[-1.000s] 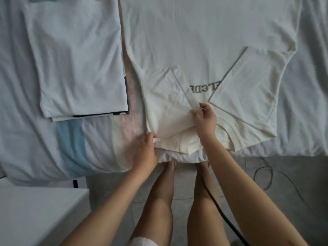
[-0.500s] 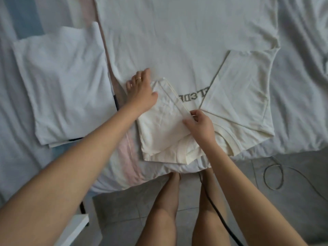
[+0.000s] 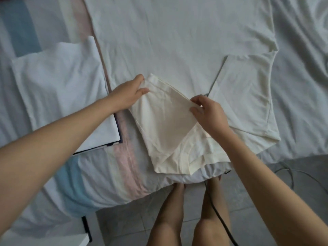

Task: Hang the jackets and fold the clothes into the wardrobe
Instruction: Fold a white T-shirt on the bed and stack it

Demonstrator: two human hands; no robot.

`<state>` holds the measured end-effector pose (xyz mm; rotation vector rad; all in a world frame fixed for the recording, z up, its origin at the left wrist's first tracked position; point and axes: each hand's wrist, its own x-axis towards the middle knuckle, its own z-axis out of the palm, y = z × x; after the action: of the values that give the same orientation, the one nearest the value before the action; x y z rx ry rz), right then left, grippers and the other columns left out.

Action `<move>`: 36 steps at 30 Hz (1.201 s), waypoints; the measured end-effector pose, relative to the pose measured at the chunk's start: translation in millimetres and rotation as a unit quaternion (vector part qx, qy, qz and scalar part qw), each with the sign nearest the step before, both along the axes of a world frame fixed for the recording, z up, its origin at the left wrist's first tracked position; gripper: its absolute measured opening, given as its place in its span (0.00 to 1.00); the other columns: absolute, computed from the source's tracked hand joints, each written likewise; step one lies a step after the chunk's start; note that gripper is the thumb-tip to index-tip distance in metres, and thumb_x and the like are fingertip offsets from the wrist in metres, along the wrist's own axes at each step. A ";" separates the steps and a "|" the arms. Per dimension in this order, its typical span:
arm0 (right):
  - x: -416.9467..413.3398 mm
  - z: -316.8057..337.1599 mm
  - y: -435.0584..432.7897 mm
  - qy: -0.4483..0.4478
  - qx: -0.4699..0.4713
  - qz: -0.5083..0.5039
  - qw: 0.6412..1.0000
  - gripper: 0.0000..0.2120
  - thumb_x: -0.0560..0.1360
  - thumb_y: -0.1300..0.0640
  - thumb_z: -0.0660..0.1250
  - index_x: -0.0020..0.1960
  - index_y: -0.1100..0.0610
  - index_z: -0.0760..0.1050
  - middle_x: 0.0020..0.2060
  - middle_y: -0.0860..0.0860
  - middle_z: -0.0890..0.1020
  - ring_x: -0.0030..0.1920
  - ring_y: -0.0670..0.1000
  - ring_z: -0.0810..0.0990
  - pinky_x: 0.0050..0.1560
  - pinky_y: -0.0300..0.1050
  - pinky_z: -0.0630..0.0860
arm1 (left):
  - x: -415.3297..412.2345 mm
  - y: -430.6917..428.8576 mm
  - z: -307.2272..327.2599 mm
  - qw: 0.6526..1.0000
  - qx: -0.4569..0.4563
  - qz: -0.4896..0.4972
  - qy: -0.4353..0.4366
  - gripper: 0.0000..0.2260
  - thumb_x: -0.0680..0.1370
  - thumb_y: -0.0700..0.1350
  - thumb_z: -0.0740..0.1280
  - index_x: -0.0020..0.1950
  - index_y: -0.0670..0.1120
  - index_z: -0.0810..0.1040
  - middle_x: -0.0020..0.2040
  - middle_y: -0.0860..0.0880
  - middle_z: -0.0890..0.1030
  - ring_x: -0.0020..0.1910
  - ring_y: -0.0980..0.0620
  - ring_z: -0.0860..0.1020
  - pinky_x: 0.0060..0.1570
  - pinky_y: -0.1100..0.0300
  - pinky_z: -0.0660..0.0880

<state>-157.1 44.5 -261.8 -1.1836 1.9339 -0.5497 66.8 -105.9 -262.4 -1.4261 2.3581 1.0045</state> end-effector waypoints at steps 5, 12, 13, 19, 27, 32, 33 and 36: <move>-5.2 -18.8 -17.0 0.002 0.050 -0.013 0.999 0.11 0.75 0.59 0.63 0.56 0.53 0.77 0.49 0.48 0.80 0.50 0.52 0.78 0.47 0.45 0.73 | 3.8 1.8 -9.8 0.998 -0.057 0.000 -0.023 0.14 0.82 0.52 0.58 0.57 0.41 0.65 0.39 0.45 0.73 0.40 0.42 0.75 0.37 0.52 0.65; 12.5 -20.9 -6.5 0.055 0.045 -0.066 0.995 0.17 0.73 0.66 0.60 0.61 0.58 0.72 0.54 0.53 0.78 0.53 0.55 0.76 0.46 0.39 0.67 | 15.5 12.2 -15.6 0.987 -0.136 0.084 0.007 0.11 0.81 0.46 0.60 0.60 0.42 0.70 0.57 0.42 0.76 0.53 0.40 0.76 0.47 0.50 0.67; 21.5 -20.1 -4.0 0.122 0.038 -0.055 0.990 0.22 0.71 0.68 0.60 0.64 0.59 0.70 0.58 0.56 0.75 0.57 0.58 0.74 0.52 0.42 0.67 | 18.5 18.8 -19.2 0.977 -0.193 0.087 0.010 0.12 0.80 0.45 0.61 0.61 0.41 0.71 0.59 0.41 0.75 0.55 0.40 0.75 0.51 0.50 0.66; 61.7 -32.0 -4.0 0.310 -0.107 0.348 0.878 0.31 0.76 0.47 0.55 0.76 0.54 0.58 0.75 0.54 0.62 0.75 0.55 0.60 0.74 0.53 0.47 | 27.8 61.3 -49.4 0.945 -0.295 -0.109 -0.090 0.27 0.79 0.55 0.56 0.76 0.47 0.59 0.75 0.45 0.64 0.73 0.46 0.63 0.68 0.42 0.58; 4.8 -47.6 20.5 0.356 -0.007 0.241 0.903 0.35 0.78 0.39 0.46 0.78 0.58 0.48 0.77 0.54 0.53 0.77 0.52 0.51 0.74 0.45 0.35 | 16.0 60.0 -41.6 0.963 -0.211 -0.040 -0.164 0.32 0.77 0.59 0.49 0.79 0.48 0.46 0.79 0.49 0.46 0.78 0.47 0.46 0.69 0.35 0.42; 2.6 -41.5 89.2 0.350 -0.038 0.443 0.824 0.30 0.78 0.46 0.47 0.77 0.57 0.53 0.76 0.53 0.58 0.75 0.52 0.60 0.75 0.50 0.48 | 11.1 142.2 -52.7 0.967 -0.203 -0.094 -0.125 0.33 0.78 0.57 0.52 0.78 0.48 0.42 0.79 0.49 0.48 0.77 0.46 0.48 0.71 0.38 0.42; -3.2 -40.7 102.2 0.346 -0.022 0.449 0.824 0.30 0.78 0.46 0.47 0.77 0.57 0.55 0.76 0.53 0.58 0.74 0.53 0.63 0.74 0.49 0.50 | 21.9 163.6 -57.1 0.967 -0.194 -0.091 -0.138 0.32 0.78 0.57 0.51 0.78 0.49 0.41 0.79 0.49 0.48 0.77 0.47 0.47 0.71 0.39 0.42; -21.4 -32.4 118.5 0.327 -0.027 0.481 0.813 0.32 0.77 0.42 0.49 0.76 0.57 0.57 0.75 0.53 0.59 0.74 0.52 0.63 0.74 0.50 0.51 | 58.8 212.3 -53.2 0.969 -0.173 -0.073 -0.159 0.29 0.81 0.57 0.45 0.78 0.48 0.41 0.79 0.50 0.44 0.78 0.50 0.45 0.72 0.39 0.43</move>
<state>-178.5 163.0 -294.2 -2.3618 1.4787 0.4137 125.6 106.4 -315.6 -1.3722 2.4234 0.3064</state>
